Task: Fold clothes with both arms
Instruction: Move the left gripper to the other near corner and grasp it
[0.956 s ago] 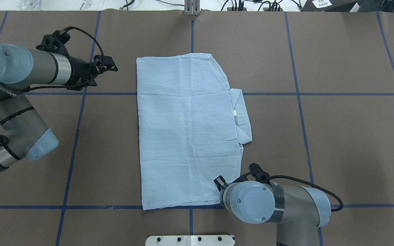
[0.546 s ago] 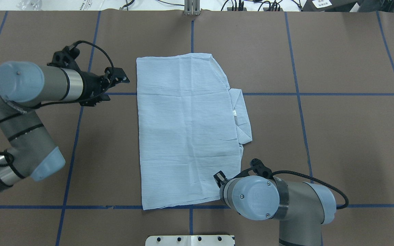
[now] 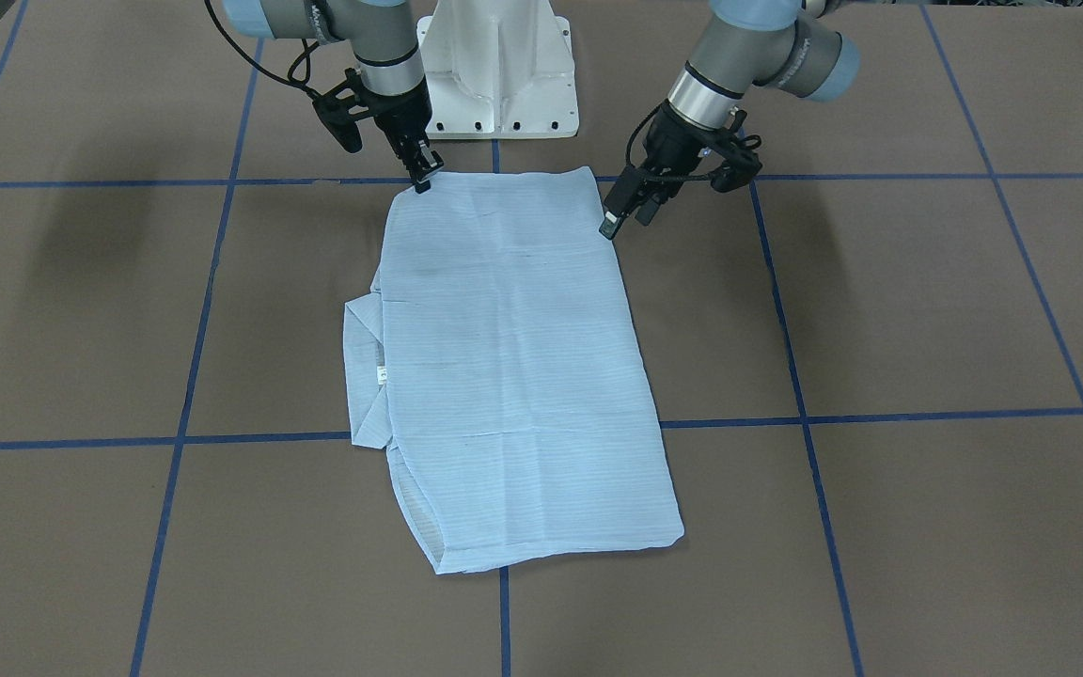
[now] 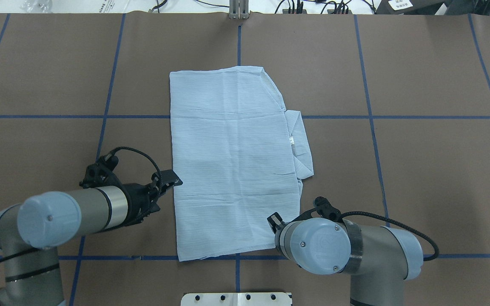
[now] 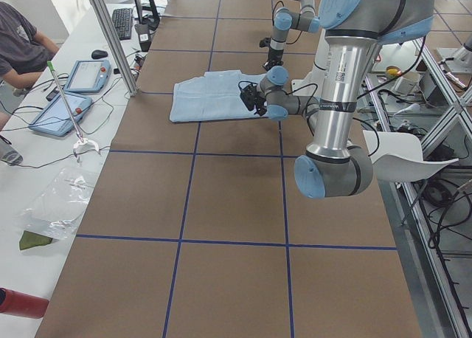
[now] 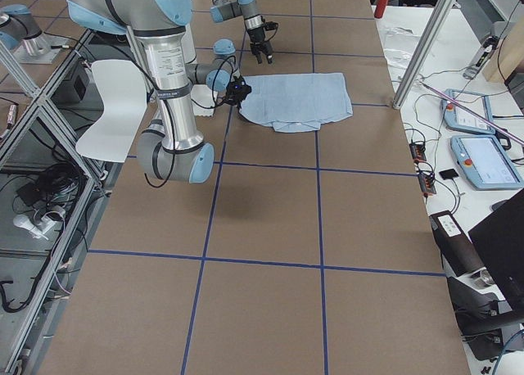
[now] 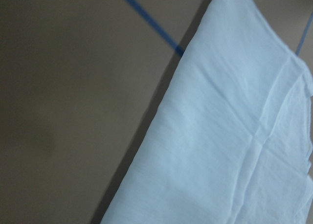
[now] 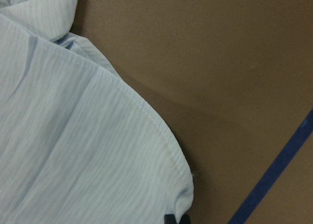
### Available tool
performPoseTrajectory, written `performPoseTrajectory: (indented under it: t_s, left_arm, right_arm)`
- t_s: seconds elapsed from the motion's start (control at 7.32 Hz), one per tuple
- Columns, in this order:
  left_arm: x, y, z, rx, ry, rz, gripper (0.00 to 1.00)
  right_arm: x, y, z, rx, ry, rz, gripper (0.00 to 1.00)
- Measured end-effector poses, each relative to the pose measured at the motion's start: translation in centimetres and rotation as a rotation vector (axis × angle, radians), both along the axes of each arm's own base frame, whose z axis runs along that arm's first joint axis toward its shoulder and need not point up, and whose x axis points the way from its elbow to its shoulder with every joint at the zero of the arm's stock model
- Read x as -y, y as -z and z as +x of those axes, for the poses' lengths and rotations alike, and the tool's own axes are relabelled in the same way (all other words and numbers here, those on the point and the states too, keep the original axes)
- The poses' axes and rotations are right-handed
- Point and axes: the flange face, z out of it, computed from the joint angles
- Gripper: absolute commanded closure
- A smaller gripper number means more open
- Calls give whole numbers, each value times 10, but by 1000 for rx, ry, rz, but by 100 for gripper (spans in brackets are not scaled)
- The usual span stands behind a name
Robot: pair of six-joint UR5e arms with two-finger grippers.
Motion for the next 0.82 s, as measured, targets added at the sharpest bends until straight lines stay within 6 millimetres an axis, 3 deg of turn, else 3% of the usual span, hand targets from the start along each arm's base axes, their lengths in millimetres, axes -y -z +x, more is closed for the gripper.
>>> performPoseTrajectory:
  t_s: [0.27,0.41,0.55,0.82]
  left_arm:
    - [-55,-4,28,33,-37,-53,16]
    - [-73,-6,38,40,-56,-71,27]
    - [-85,-5,44,40,-68,-85,33]
    - [-92,-2,49,39,-74,-100,56]
  right_arm:
    - [-1,0,0,1,2,0,100]
    - [-1,0,0,1,4,0,100]
    - [-1,0,0,1,5,0,100]
    - [-1,0,0,2,7,0,100]
